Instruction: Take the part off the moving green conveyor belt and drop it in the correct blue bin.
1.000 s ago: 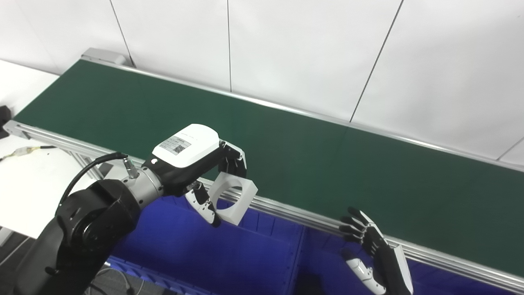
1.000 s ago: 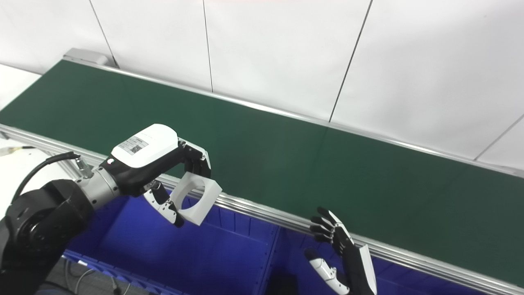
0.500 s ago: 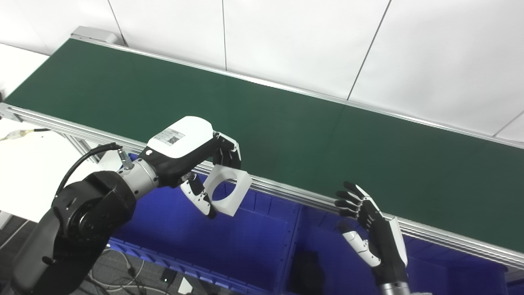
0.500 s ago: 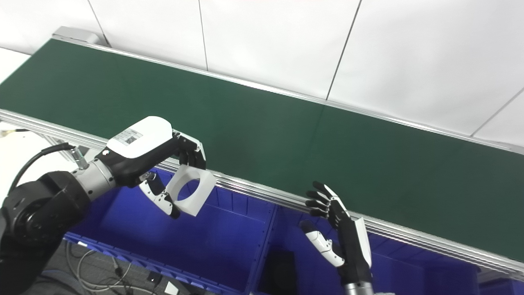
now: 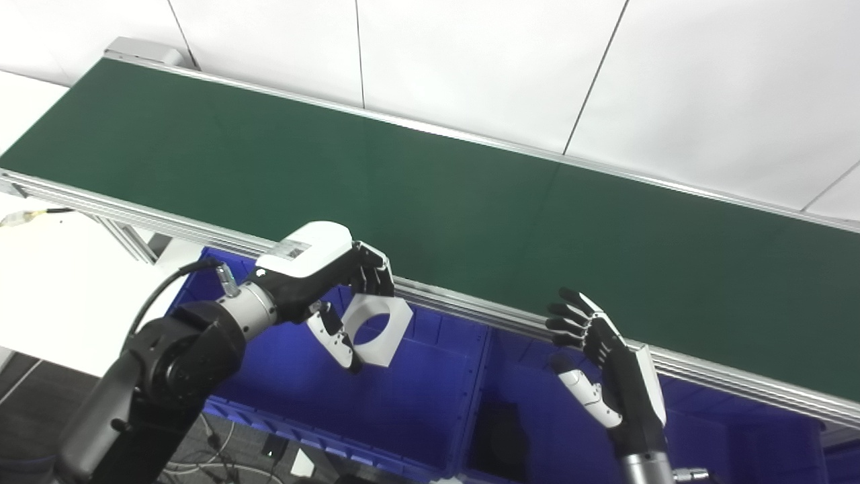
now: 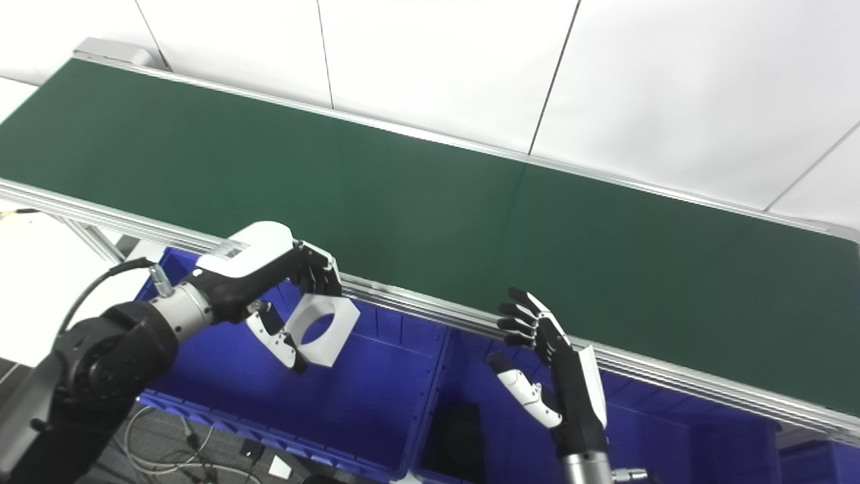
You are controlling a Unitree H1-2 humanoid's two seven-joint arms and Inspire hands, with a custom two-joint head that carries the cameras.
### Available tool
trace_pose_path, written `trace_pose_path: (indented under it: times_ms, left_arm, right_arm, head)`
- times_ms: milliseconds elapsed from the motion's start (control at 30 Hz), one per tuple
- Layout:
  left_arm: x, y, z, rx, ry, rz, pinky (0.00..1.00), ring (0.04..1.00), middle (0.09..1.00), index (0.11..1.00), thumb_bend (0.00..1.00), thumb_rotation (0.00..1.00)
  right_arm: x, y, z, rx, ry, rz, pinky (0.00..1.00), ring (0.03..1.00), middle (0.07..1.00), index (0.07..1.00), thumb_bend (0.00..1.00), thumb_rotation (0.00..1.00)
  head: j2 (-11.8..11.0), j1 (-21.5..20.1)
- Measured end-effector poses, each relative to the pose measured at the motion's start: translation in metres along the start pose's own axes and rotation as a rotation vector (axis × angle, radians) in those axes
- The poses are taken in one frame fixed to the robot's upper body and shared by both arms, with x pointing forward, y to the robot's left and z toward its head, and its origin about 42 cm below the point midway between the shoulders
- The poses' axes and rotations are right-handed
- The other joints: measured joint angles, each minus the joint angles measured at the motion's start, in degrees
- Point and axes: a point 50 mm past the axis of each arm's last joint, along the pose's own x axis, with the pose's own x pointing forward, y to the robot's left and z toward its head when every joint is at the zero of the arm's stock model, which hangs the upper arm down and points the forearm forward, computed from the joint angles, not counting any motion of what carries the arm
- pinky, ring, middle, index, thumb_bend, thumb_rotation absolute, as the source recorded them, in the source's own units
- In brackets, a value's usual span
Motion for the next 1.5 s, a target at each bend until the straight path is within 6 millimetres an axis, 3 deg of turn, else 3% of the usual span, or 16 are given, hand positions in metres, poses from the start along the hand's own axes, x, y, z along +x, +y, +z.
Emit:
trace_pose_path:
  times_ms: [367,1133,1500]
  left_arm:
    - [0.02,-0.029,-0.003,-0.005,0.005,-0.102,0.5,0.452,0.453,0.504,0.52,0.0]
    - [0.04,-0.075,-0.016,0.058,0.019,-0.203,0.57,0.506,0.473,0.496,0.52,0.0]
    - [0.044,-0.085,-0.021,0.057,0.023,-0.221,0.56,0.508,0.477,0.495,0.52,0.0]
  right_arm:
    - [-0.002,0.002,0.003,0.006,-0.005,-0.006,0.65,0.728,0.783,0.853,0.68,0.7]
    - [-0.002,-0.003,0.005,-0.003,-0.009,-0.004,0.65,0.728,0.78,0.85,0.67,0.69]
    - [-0.002,-0.003,0.005,-0.005,-0.009,-0.003,0.65,0.727,0.781,0.851,0.67,0.69]
  head:
    - [0.53,-0.35]
    - [0.79,0.53]
    - [0.79,0.53]
